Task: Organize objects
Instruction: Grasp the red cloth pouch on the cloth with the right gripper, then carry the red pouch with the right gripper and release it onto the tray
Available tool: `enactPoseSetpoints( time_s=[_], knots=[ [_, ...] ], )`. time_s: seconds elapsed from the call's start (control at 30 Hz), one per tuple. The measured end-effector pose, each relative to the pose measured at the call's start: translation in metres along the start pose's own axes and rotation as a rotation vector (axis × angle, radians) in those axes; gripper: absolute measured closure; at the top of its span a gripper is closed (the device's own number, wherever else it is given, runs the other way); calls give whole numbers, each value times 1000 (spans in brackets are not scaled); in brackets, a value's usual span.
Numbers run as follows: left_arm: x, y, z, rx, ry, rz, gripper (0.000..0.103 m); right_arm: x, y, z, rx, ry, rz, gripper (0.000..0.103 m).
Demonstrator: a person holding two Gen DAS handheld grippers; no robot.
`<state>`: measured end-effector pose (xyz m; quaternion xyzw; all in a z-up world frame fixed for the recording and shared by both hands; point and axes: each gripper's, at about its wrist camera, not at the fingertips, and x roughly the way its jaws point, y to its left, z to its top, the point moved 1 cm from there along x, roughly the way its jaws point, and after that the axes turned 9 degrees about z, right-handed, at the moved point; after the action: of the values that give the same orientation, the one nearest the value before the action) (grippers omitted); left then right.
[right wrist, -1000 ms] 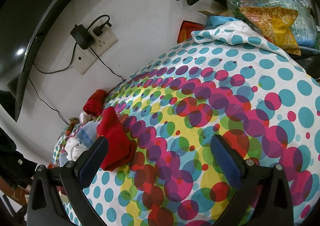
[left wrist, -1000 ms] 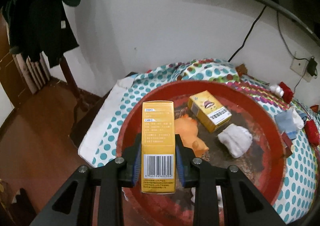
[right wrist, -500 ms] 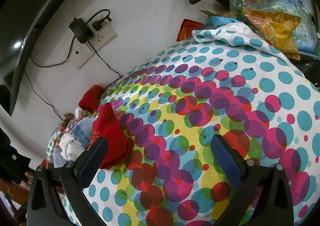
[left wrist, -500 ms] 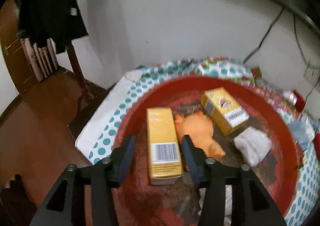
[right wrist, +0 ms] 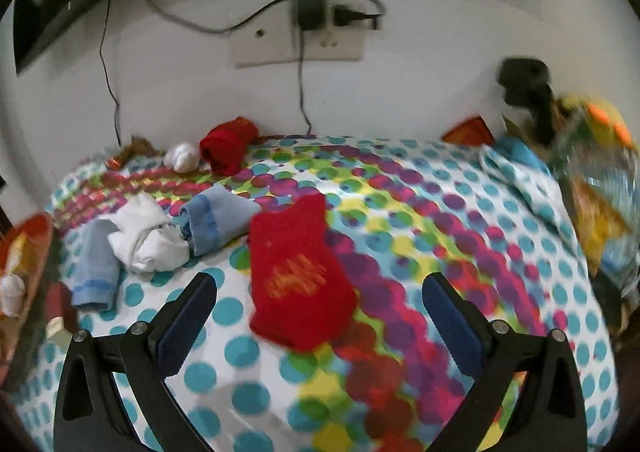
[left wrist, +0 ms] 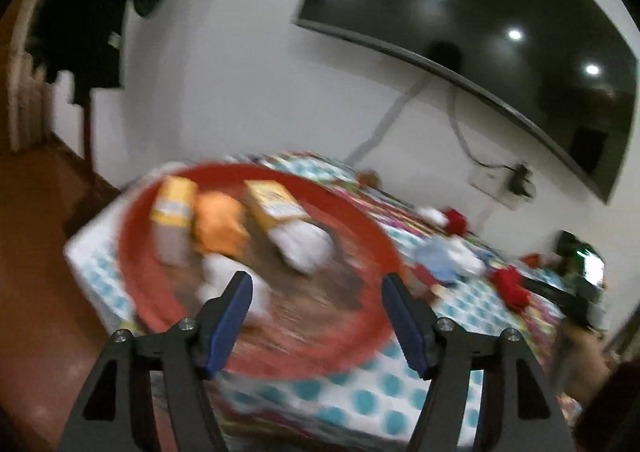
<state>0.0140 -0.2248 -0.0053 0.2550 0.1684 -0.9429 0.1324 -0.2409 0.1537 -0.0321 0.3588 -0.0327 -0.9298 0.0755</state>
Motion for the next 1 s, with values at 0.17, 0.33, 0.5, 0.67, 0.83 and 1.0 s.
enactPoseSetpoints(
  time_s=[0.17,0.33,0.5,0.67,0.83,1.0],
  knots=[
    [7,-16,-11,109,-16,-11,34,42,9,8,11,118,14,61],
    [19,-5,-11,55,21,-13,34,45,8,7,31,104,-15,77],
    [20,-2,-12,56,17,-16,34,38,12,13,8,81,-39,84],
    [18,-8,-13,92,10,1,34,21,16,22,-15,55,-57,85],
    [16,-14,-16,119,19,8,34,-3,35,31,-77,15,-65,85],
    [11,-18,-17,142,3,12,34,-33,67,43,-147,-35,-58,85]
  ],
)
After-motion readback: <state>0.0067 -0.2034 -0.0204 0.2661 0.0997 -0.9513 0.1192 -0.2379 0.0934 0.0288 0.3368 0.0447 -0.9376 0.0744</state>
